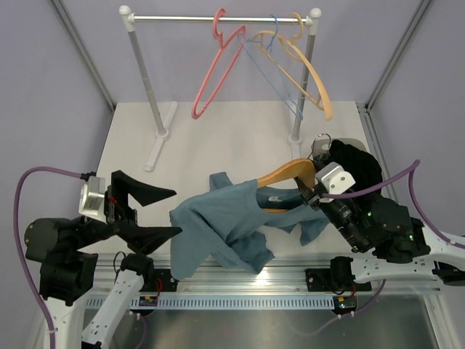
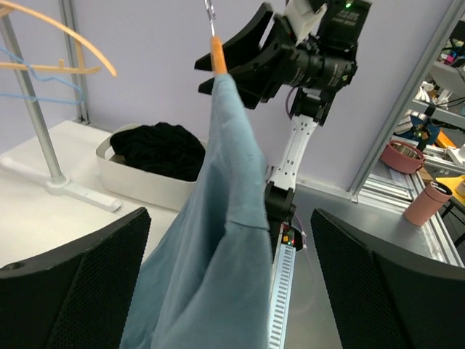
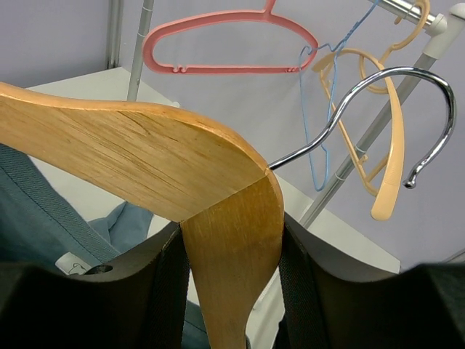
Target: Remove the t-shirt from the hanger
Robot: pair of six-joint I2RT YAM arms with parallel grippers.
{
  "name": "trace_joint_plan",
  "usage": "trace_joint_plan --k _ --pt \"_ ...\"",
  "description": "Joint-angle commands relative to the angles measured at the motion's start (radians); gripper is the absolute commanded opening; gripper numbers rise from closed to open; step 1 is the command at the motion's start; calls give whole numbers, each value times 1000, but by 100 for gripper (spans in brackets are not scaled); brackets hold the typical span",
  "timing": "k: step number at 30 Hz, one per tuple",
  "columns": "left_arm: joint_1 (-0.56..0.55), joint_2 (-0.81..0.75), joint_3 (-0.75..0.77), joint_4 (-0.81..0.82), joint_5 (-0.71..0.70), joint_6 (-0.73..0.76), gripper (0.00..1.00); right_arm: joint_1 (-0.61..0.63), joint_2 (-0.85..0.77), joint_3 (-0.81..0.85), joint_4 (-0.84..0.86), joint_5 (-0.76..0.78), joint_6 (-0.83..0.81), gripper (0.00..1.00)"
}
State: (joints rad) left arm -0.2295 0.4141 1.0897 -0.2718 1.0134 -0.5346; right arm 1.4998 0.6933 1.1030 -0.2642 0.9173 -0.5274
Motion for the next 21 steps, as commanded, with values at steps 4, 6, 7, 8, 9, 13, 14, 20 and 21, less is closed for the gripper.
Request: trace_joint_plan --k 4,6,7,8,9,13,14,20,21 --pt "2 23 -80 116 -27 -48 0 2 66 46 207 0 -26 0" --pt "2 15 -99 54 -136 -12 0 -3 83 32 300 37 -69 0" --pt "2 12 -106 36 -175 1 0 -12 89 35 304 48 -71 0" --pt "2 14 -116 11 -253 11 0 -19 100 43 303 86 -71 0" --pt "2 18 -120 -15 -284 24 0 -39 101 47 315 110 -80 0" --pt "2 19 -155 -56 -499 42 0 -78 37 58 345 192 -80 0" --pt "2 14 -169 -72 -534 44 0 -78 8 66 324 199 -76 0" --pt "2 14 -198 -92 -679 25 0 -78 -77 130 192 230 -45 0" --pt "1 14 -195 -92 -685 19 0 -78 -86 132 183 229 -39 0"
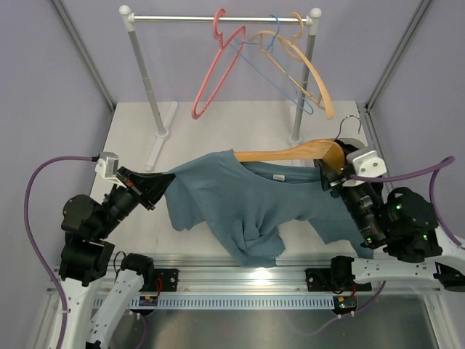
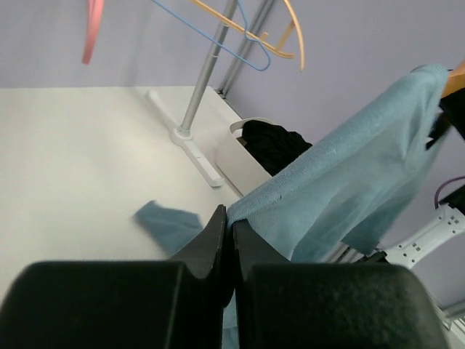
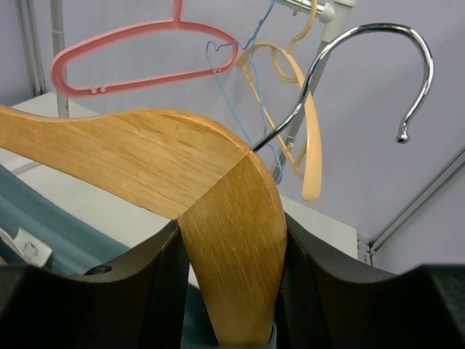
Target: Remove the t-shirt from the hanger
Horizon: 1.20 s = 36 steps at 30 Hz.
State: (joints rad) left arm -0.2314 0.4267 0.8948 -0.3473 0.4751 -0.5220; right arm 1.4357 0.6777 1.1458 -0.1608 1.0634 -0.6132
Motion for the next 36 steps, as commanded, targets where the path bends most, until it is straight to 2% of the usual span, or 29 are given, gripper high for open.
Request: trace_joint_plan --k 1,12,18,25,36 --pt "4 1 1 -21 -170 2 0 -15 -84 91 57 84 53 0" --pt "4 15 52 -165 -348 22 0 -15 -121 97 21 124 43 0" --pt "4 21 47 -189 -346 11 0 -14 -127 120 -22 115 81 0" --pt "4 43 75 -280 -492 20 0 -14 -132 140 -46 136 93 0" --pt "4 50 53 -272 -489 10 0 -15 -135 140 -72 115 119 0"
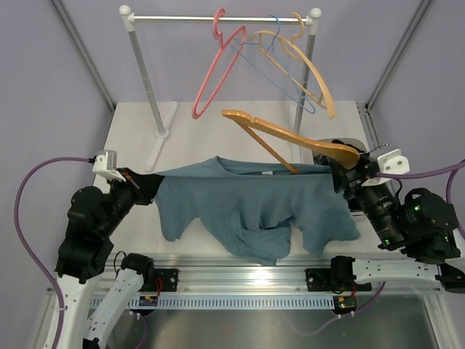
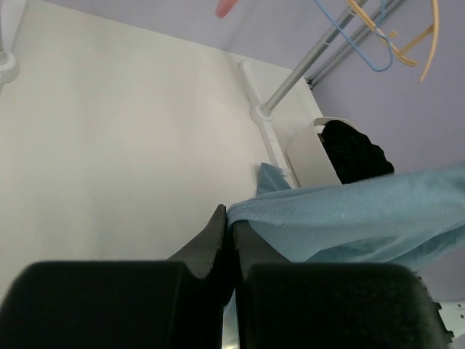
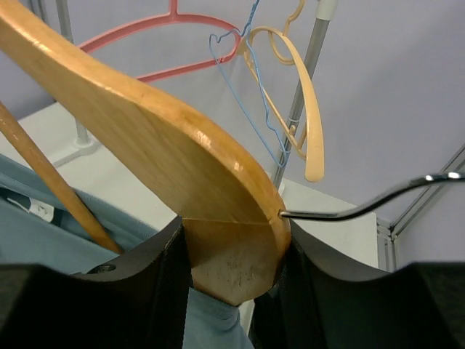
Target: Remove the t-shirt from the hanger
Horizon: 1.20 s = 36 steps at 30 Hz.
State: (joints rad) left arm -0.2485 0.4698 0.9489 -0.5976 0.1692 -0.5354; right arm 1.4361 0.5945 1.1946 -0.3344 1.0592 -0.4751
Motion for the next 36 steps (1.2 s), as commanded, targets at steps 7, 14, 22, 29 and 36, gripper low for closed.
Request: trace_joint_plan --k 7,14,22,29,36 --pt "22 18 -45 137 97 20 0 -14 60 89 135 49 -10 0" --pt "20 151 -122 303 222 17 0 -16 166 53 396 41 12 0" --pt "20 250 -139 317 182 43 0 -14 309 132 480 -31 -28 0" --pt "20 259 -95 279 326 123 79 -16 274 96 398 -129 -22 0" --pt "20 118 137 29 397 307 99 -14 27 96 -53 -333 241 0"
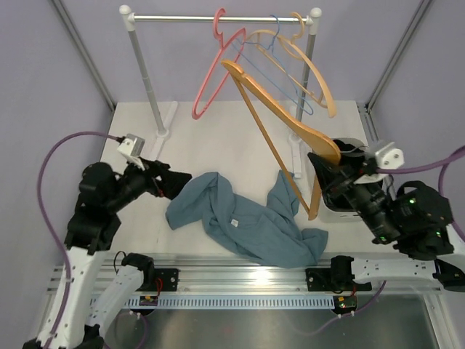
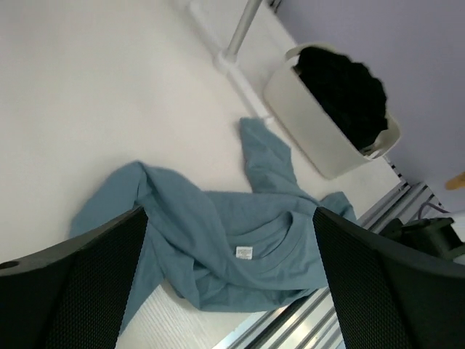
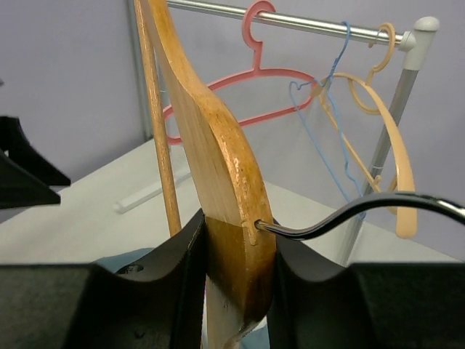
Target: Remove the t-shirt from the hanger
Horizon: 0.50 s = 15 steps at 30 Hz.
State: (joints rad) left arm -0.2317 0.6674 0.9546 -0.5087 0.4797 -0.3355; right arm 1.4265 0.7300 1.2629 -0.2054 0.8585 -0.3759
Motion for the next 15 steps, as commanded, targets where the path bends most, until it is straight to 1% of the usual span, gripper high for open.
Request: trace_joint_plan --k 1,2,4,5,6,7,8,9,10,12,15 --pt "5 -100 153 -66 106 105 99 -5 -125 27 -219 -177 166 0" --pt "3 -138 194 -64 147 89 99 -5 -154 26 -283 -191 199 0" --pt "5 -164 245 -56 230 72 99 -5 -173 27 -366 -243 230 0" --pt "3 -161 312 -54 273 63 99 -5 -172 29 -399 -274 259 0" --pt "3 -155 350 -54 318 38 99 -5 -167 32 -423 -303 270 0" --pt "3 -144 387 -53 405 18 99 -5 -158 32 -446 -364 281 0" --pt "5 -131 442 -36 445 -40 99 -5 -132 21 -474 -395 296 0" --pt "5 -127 453 -13 480 -72 99 -6 -118 17 -485 -424 299 0" --pt "5 -129 461 37 549 -101 99 -5 -91 7 -505 -481 299 0" --pt "5 -135 475 62 582 -134 99 -5 -69 -23 -509 -516 308 0" --pt "5 -111 484 72 586 -142 99 -5 -50 -63 -477 -564 307 0"
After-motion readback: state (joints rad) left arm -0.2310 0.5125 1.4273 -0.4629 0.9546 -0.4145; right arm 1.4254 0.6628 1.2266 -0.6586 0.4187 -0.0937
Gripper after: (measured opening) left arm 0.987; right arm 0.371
